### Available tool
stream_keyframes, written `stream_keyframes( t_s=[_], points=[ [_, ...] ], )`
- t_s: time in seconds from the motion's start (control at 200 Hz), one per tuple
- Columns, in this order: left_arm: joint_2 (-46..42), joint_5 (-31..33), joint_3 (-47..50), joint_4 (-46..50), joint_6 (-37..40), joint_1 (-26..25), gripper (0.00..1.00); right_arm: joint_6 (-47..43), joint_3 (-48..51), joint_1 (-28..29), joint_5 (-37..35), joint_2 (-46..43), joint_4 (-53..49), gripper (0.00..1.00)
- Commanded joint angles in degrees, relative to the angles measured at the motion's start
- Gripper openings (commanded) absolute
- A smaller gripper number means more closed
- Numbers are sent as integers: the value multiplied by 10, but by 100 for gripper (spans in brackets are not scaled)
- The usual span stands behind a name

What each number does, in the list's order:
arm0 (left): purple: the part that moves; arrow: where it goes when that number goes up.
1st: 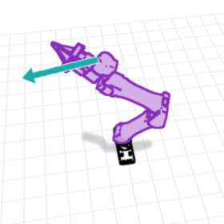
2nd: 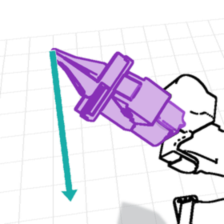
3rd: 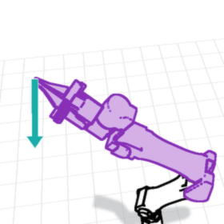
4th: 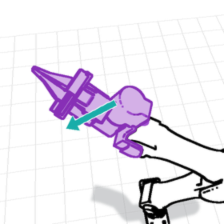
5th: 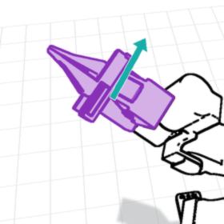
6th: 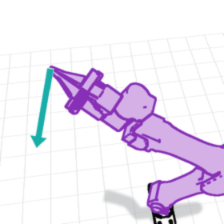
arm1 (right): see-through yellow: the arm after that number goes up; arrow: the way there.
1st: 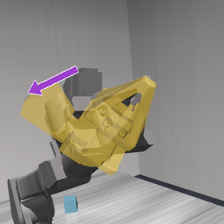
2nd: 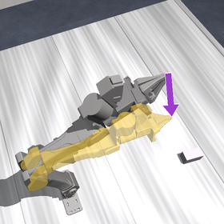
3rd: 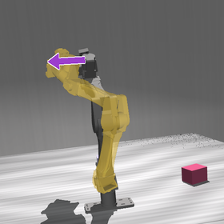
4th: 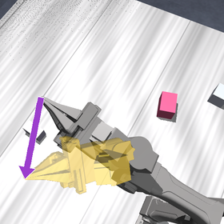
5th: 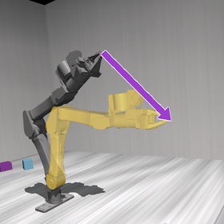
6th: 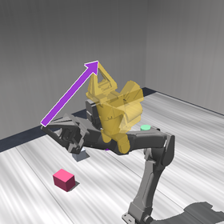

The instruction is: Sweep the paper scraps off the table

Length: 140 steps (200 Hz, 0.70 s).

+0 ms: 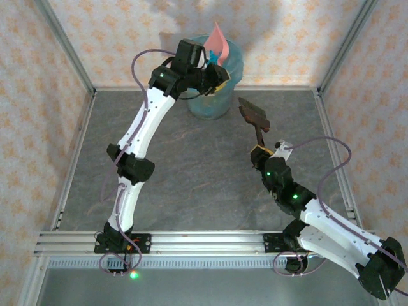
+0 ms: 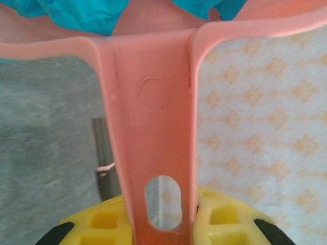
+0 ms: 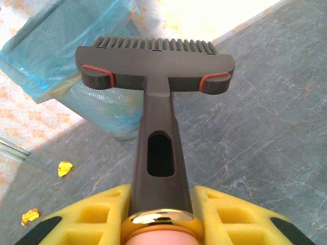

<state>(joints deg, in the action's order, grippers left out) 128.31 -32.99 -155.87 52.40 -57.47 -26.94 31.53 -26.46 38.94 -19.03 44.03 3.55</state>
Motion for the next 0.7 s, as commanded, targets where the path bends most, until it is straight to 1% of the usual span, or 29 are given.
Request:
stream_keyframes(
  t_s=[0.0,0.29,0.545,0.696],
  points=[
    [13,-33,-23,-117,-102,17,0,8,2,-2,-11,-3,40,0],
    [65,-50,-23,-333,-282,39,0,8,4,-3,-11,-3,43,0],
    [102,-30,-23,-431,-391,42,0,7,5,-3,-9,-1,47,0],
    [108,-15,-23,-458,-413,40,0,7,6,-3,-7,2,51,0]
  ],
)
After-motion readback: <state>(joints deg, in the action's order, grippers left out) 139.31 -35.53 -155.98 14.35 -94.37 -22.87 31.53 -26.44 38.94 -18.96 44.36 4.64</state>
